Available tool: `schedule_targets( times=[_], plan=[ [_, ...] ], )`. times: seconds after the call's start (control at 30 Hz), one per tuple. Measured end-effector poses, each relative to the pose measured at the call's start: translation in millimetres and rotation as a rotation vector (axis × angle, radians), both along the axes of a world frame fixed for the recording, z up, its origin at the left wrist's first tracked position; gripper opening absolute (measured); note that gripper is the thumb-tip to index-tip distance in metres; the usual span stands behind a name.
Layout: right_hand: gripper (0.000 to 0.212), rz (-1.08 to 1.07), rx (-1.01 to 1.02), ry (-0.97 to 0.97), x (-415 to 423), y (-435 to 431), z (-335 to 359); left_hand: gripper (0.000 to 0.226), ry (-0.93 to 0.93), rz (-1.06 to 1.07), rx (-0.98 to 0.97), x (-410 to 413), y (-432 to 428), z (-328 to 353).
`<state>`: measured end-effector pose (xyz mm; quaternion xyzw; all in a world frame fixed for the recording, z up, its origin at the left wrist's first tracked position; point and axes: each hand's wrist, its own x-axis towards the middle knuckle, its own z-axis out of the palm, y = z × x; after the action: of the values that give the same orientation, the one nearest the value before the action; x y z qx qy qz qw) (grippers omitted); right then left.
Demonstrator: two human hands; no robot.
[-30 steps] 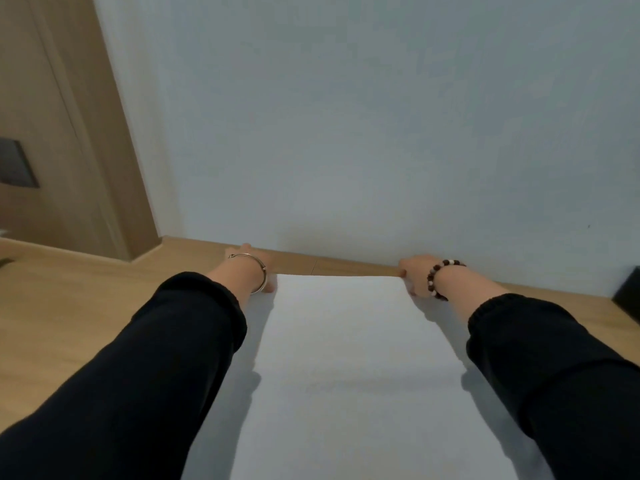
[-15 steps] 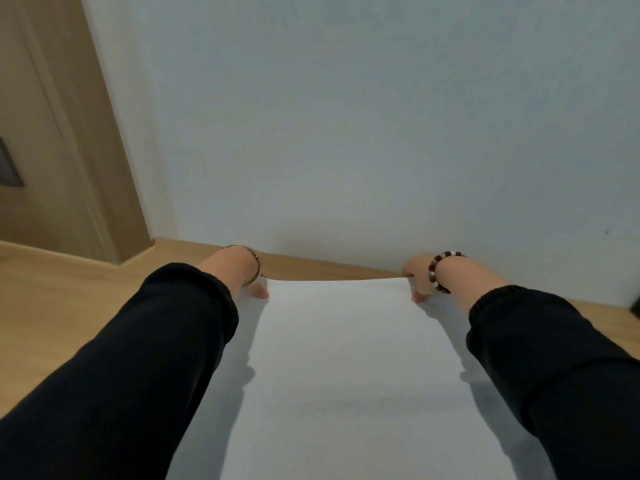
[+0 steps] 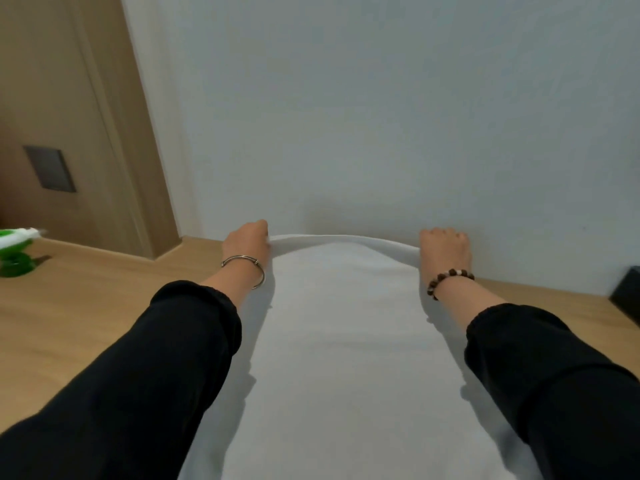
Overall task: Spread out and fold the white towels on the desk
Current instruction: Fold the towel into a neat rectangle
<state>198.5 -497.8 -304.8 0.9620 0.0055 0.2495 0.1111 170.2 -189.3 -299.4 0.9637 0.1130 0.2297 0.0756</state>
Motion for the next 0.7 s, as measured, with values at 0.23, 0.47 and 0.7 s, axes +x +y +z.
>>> schedule_targets(
  times=[0.23, 0.47, 0.7],
  plan=[
    [0.021, 0.016, 0.069, -0.089, -57, -16, 17, 0.011, -0.229, -0.161, -0.091, -63, 13, -13],
    [0.022, 0.058, 0.164, -0.006, -131, -28, 21, 0.012, -0.239, -0.313, -0.097, -143, 12, -12],
    [0.025, 0.191, -0.019, 0.415, -201, -44, -22, 0.025, 0.477, -0.259, 0.589, -204, -9, -22]
  ],
)
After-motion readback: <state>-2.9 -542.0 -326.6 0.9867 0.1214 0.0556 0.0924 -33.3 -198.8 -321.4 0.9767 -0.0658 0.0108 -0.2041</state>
